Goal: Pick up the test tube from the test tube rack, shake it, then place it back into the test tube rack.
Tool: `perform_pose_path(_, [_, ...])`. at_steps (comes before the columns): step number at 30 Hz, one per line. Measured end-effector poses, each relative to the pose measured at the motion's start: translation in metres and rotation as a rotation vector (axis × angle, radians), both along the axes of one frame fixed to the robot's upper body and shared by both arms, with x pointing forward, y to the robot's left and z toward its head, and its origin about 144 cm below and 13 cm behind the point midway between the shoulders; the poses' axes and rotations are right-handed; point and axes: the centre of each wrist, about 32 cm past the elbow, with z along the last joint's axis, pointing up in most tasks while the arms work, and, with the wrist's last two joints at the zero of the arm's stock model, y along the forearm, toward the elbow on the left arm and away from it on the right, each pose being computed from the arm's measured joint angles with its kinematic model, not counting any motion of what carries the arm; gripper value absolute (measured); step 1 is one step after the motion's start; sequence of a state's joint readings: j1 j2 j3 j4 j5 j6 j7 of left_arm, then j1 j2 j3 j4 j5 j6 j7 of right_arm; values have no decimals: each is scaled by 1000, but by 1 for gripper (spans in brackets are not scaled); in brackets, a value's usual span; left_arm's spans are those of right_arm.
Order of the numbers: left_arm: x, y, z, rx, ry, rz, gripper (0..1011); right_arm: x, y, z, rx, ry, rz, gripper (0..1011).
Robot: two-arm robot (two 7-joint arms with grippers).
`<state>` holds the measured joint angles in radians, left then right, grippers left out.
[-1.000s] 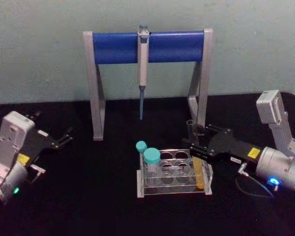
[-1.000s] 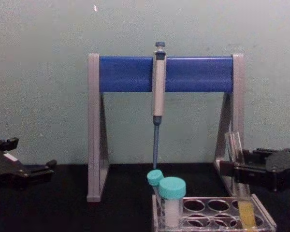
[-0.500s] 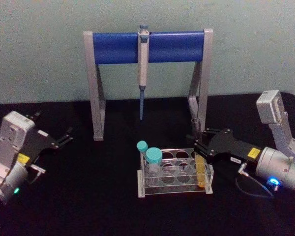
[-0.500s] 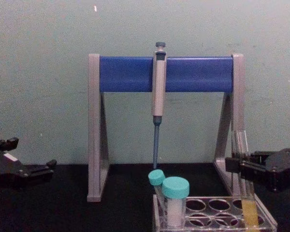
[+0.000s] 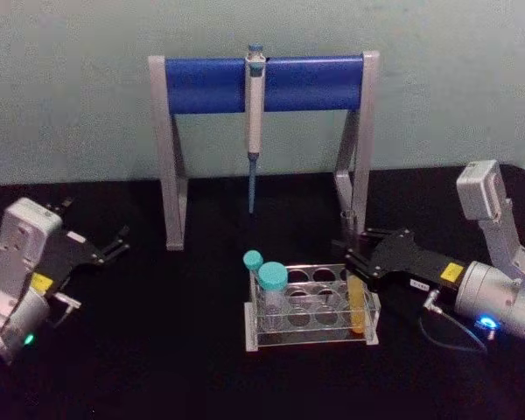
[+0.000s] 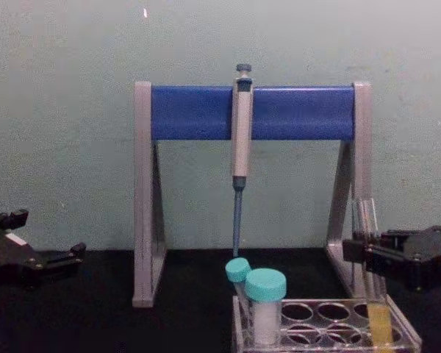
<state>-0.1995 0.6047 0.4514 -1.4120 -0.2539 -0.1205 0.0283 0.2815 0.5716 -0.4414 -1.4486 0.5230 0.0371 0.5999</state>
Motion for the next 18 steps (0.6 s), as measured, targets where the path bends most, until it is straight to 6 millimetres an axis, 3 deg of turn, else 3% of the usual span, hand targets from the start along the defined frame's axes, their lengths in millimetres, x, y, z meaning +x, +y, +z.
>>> perform_pose_path(18, [0, 0, 0, 0, 0, 0, 1001, 0, -1, 0, 2, -2, 7, 235])
